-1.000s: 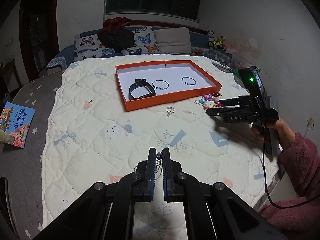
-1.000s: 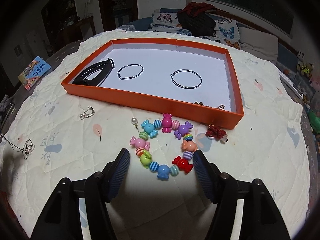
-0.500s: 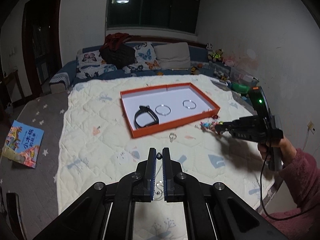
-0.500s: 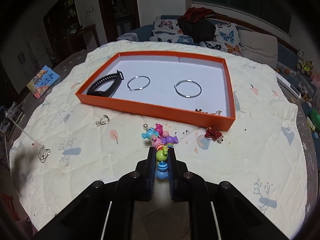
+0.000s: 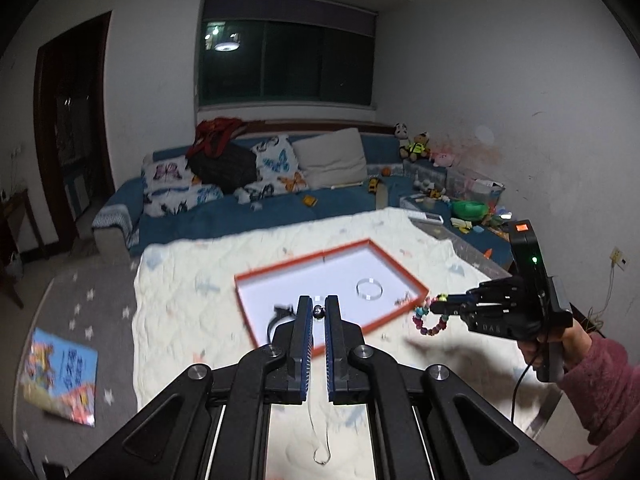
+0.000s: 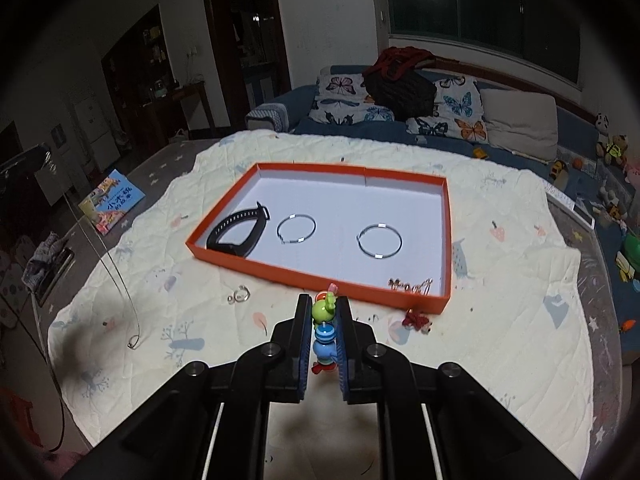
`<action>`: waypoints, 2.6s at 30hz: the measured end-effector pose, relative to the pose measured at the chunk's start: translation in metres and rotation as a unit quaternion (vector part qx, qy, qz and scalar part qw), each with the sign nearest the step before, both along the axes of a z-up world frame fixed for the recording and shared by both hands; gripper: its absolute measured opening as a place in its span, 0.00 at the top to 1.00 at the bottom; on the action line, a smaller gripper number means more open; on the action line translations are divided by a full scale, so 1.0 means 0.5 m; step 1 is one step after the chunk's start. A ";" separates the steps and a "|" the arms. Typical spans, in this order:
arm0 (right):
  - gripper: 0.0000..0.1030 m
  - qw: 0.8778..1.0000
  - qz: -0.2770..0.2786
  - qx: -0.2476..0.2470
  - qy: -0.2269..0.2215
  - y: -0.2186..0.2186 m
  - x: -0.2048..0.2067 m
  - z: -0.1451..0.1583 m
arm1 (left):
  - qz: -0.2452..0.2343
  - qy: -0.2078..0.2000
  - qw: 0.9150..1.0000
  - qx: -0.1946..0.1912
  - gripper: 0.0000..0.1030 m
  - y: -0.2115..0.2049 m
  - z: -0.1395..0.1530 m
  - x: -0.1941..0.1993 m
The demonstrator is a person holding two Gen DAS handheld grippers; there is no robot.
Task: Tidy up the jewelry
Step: 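Carry the necklace and bead bracelet into the orange tray and release both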
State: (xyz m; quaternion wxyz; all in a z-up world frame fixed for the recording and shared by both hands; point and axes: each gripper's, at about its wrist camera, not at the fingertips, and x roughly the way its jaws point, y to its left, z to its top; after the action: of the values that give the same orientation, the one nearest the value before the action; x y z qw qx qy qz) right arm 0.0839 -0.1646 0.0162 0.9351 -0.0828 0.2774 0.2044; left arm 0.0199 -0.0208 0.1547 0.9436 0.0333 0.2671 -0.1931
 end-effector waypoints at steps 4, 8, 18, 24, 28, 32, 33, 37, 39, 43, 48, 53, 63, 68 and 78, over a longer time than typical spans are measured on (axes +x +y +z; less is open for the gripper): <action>0.87 1.000 0.001 0.002 -0.013 -0.002 0.012 0.025 | -0.015 -0.013 1.000 0.001 0.95 -0.028 0.038 0.048; 0.87 1.000 0.004 -0.003 -0.024 0.000 0.033 0.048 | -0.023 -0.024 0.999 0.003 0.95 -0.052 0.073 0.103; 0.87 1.000 -0.001 -0.006 -0.030 -0.001 0.116 0.076 | -0.018 -0.055 0.998 0.005 0.95 -0.096 0.153 0.261; 0.87 1.000 -0.010 -0.017 -0.018 0.008 0.184 0.070 | -0.004 -0.030 0.999 0.015 0.95 -0.110 0.136 0.389; 0.87 1.000 -0.011 -0.016 -0.009 0.010 0.218 0.063 | 0.001 -0.014 1.000 0.024 0.95 -0.117 0.106 0.456; 0.87 1.000 -0.012 -0.017 0.002 0.013 0.251 0.049 | 0.010 0.001 1.000 0.027 0.95 -0.116 0.073 0.516; 0.87 1.000 -0.012 -0.020 0.003 0.014 0.257 0.045 | 0.012 0.005 1.000 0.027 0.95 -0.115 0.062 0.530; 0.87 0.999 -0.018 -0.030 0.010 0.016 0.283 0.030 | 0.017 0.028 0.999 0.020 0.95 -0.107 0.010 0.570; 0.87 0.999 -0.021 -0.025 0.016 0.011 0.295 0.026 | 0.021 0.041 0.999 0.022 0.95 -0.107 -0.018 0.594; 0.87 0.999 -0.028 -0.021 0.024 0.002 0.312 0.016 | 0.025 0.055 0.998 0.027 0.95 -0.114 -0.052 0.617; 0.87 0.999 -0.037 -0.013 0.028 -0.014 0.326 0.012 | 0.024 0.041 0.999 0.022 0.95 -0.120 -0.018 0.625; 0.87 0.999 -0.040 -0.013 0.026 -0.022 0.324 0.011 | 0.021 0.018 0.999 0.036 0.95 -0.127 0.024 0.600; 0.87 0.999 -0.043 -0.006 0.022 -0.018 0.338 0.020 | 0.024 0.009 0.999 0.033 0.95 -0.118 0.055 0.575; 0.87 0.998 -0.051 -0.012 0.032 -0.020 0.348 0.005 | 0.020 0.032 0.999 0.030 0.95 -0.118 0.017 0.585; 0.87 0.996 -0.060 -0.033 0.052 -0.023 0.355 -0.022 | 0.011 0.088 0.996 0.029 0.95 -0.127 -0.112 0.596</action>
State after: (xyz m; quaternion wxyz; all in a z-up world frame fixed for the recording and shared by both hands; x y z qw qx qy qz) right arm 0.2613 -0.1763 0.0054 0.9268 -0.0861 0.3366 0.1428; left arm 0.3178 -0.0845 0.0989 0.9170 0.0408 0.3552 -0.1770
